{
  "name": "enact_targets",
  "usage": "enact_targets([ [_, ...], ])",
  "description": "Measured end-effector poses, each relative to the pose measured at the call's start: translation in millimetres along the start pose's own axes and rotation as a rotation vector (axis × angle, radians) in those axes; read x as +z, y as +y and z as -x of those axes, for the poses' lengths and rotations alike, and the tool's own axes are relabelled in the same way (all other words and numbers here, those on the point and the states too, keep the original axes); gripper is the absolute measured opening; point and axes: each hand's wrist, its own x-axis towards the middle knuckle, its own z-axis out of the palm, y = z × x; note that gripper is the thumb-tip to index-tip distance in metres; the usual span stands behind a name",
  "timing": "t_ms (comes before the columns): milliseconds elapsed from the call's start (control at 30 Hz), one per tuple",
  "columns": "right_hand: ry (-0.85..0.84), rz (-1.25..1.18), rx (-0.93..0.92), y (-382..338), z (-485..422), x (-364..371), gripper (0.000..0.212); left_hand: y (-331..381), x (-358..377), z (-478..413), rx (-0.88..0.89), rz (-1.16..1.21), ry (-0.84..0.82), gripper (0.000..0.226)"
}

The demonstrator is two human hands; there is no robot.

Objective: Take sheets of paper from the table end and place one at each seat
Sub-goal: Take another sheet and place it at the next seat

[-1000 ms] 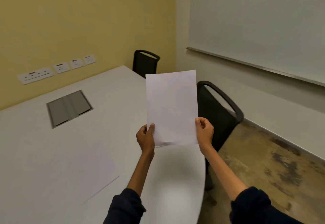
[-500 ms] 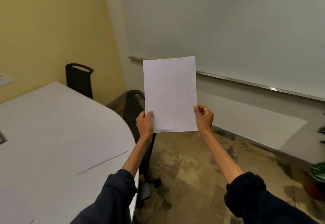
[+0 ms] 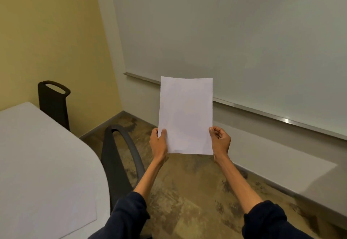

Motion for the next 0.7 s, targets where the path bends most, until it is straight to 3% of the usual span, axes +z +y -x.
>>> enact_targets([
  [200,-0.034,0.001,-0.01,-2.4,-93.0,58.7,0.031,3.8,43.1,-85.0,0.022,0.004,0.05,0.014],
  [700,-0.278,-0.079,0.098,42.7,-259.1,287.2,0.007,-16.8,48.4,-318.0,0.03,-0.153,0.297,0.023],
])
